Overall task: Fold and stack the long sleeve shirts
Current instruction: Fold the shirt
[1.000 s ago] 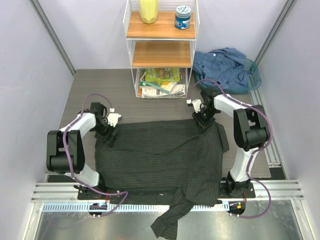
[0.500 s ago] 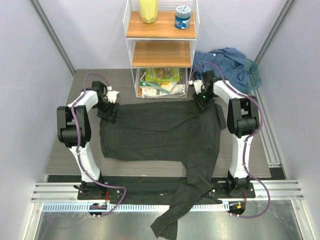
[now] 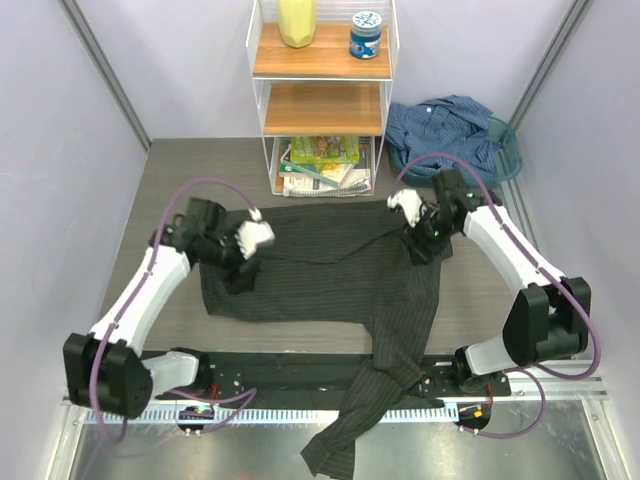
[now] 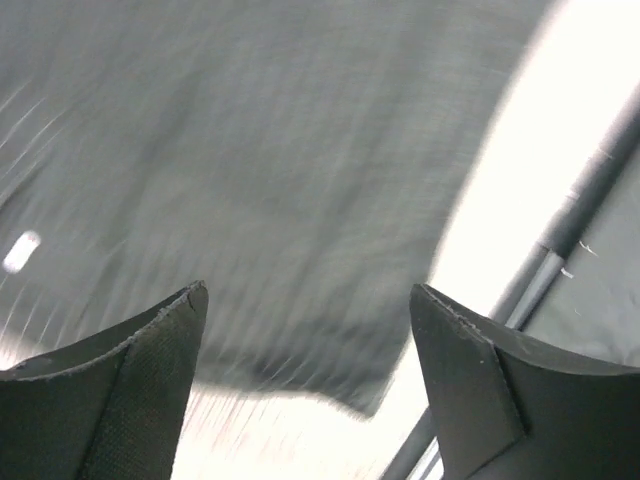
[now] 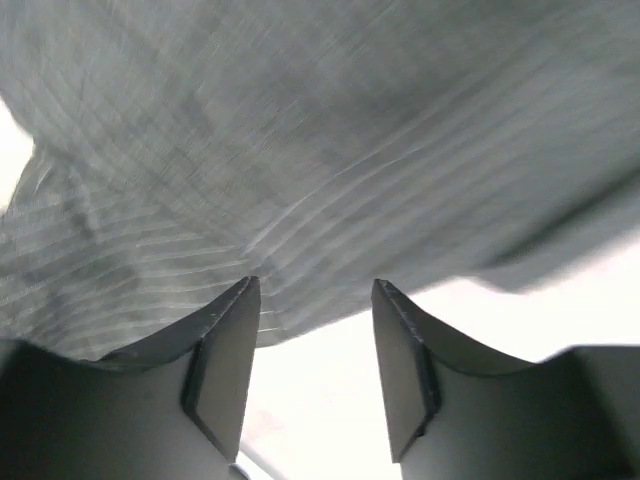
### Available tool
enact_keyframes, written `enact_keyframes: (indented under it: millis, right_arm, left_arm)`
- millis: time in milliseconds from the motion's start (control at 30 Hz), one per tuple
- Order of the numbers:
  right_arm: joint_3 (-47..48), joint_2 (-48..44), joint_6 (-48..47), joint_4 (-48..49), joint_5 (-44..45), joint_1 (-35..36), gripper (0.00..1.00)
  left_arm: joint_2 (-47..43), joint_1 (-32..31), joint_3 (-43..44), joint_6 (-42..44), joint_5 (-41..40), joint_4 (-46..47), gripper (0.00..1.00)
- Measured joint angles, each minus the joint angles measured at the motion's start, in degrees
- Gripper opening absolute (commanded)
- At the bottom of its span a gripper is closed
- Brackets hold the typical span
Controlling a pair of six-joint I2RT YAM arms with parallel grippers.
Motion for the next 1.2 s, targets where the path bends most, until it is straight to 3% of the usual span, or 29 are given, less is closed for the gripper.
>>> enact_keyframes:
  millis: [133,233,333,500,633,733,800,933,1000,1067,1100,1200]
  right_arm:
    - [-8.92,2.34,-0.48,0.5,0.85,2.08,0.46]
    - [-13.18,7.02,-0.63,2.82,2.97,2.03,0.45]
    - [-15.5,9.79,-1.22,5.42,5.68,1.99,0.45]
    - [-14.93,11.43,-1.38,5.84,7.78,1.68,0.43]
    - [-14.53,11.74,-1.44,5.68,7.87,0.87,0.43]
    - [-14.53,11.32,-1.86,5.75,7.91,0.35,0.44]
    - [-14.56,10.82,-2.78,5.95,8.0,0.04,0.46]
    - [-14.53,5.51,-6.05,4.9,7.28,-0.46,0.53]
    - [-14.53,0.13,-8.98,3.1,5.75,-0.66,0.58]
    - [-14.62,-5.77,-12.15,0.79,3.87,-0.61,0.62]
    - [-14.93,-8.46,-13.73,-0.28,2.89,-0.42,0.73]
    - [-17.2,-14.58,-17.75,-3.26,0.44,1.33,0.8]
  left_arm:
    - [-3.82,-12.98,-8.02,2.4,-1.66,0.85,0.75]
    - [-1.36,-16.52,-12.15,3.85,-5.51,2.23,0.74]
    - [0.74,-16.83,-15.78,5.95,-11.52,4.61,0.69]
    - [0.55,-15.39,-22.56,10.86,-21.66,6.67,0.49]
    - [-5.16,-12.48,-25.81,14.75,-25.46,4.09,0.29]
    - [-12.13,-11.78,-27.8,17.42,-26.95,1.92,0.2]
    - [-14.4,-11.78,-28.06,18.62,-27.3,0.72,0.22]
    - [-15.3,-11.58,-25.81,18.6,-26.01,-2.54,0.61]
    - [-15.67,-11.5,-23.17,18.1,-23.78,-4.2,0.68]
    - [-16.37,-11.43,-21.11,17.94,-21.66,-4.7,0.7]
    - [-16.65,-11.43,-20.26,17.57,-20.7,-4.76,0.7]
    - [-15.72,-11.43,-18.99,17.11,-18.86,-4.72,0.7]
